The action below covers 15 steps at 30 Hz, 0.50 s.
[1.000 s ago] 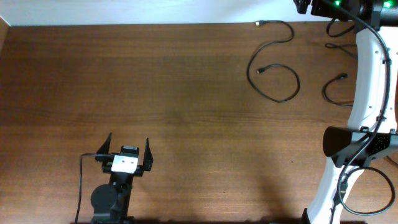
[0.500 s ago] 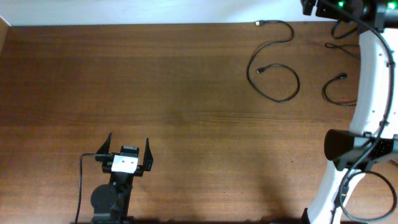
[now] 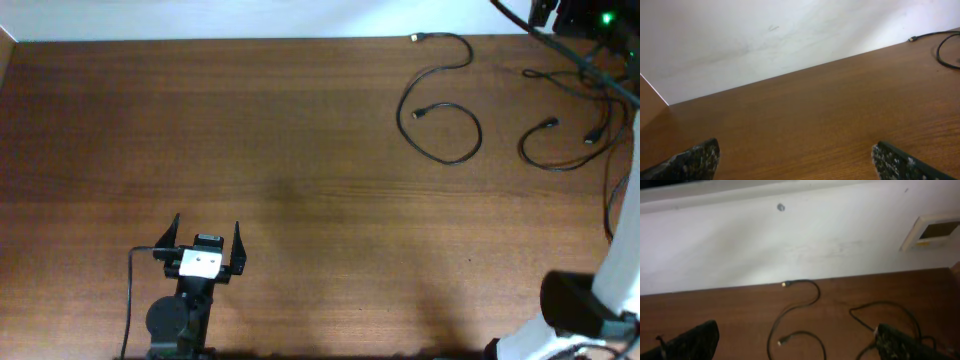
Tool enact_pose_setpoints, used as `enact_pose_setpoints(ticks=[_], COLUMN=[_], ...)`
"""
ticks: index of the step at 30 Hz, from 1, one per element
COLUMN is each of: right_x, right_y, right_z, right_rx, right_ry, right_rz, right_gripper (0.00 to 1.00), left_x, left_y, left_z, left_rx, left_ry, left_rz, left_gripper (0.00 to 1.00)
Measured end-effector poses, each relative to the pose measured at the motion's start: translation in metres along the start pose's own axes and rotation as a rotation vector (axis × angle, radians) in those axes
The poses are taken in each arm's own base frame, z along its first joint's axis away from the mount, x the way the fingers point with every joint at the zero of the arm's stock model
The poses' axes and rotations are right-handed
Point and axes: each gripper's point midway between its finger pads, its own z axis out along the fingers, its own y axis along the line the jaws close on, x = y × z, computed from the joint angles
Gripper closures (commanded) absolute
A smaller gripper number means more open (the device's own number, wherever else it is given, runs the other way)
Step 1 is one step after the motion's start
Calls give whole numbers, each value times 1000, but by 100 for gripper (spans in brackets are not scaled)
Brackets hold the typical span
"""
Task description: Untangle cables
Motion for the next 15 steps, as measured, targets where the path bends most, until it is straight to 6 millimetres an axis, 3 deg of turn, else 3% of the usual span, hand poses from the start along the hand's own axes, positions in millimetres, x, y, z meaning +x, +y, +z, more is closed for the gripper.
enact_pose_setpoints(ticks=[7,15], right_x=[25,97], right_y=[-1,-6], right_z=[-12,-4], right_rx=[1,-11], right_ry=[-35,-66], right_rz=[-3,-6], right_gripper=[1,1], left_x=[0,0], left_y=[0,0], left_z=[0,0], left_rx=[0,-2], left_ry=[0,1], left_rz=[0,0], left_gripper=[1,1])
